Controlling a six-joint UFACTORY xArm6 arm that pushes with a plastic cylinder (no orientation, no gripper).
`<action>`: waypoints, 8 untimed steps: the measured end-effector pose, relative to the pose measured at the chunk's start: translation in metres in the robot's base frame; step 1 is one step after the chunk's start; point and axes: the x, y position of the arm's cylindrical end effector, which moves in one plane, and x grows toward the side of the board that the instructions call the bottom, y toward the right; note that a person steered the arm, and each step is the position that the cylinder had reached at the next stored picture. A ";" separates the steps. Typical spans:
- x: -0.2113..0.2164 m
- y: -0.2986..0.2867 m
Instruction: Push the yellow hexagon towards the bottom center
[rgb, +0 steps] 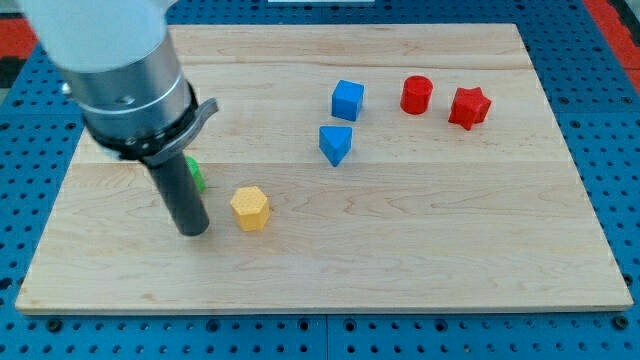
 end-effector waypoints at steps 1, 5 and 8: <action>-0.007 -0.007; -0.017 0.039; -0.015 0.150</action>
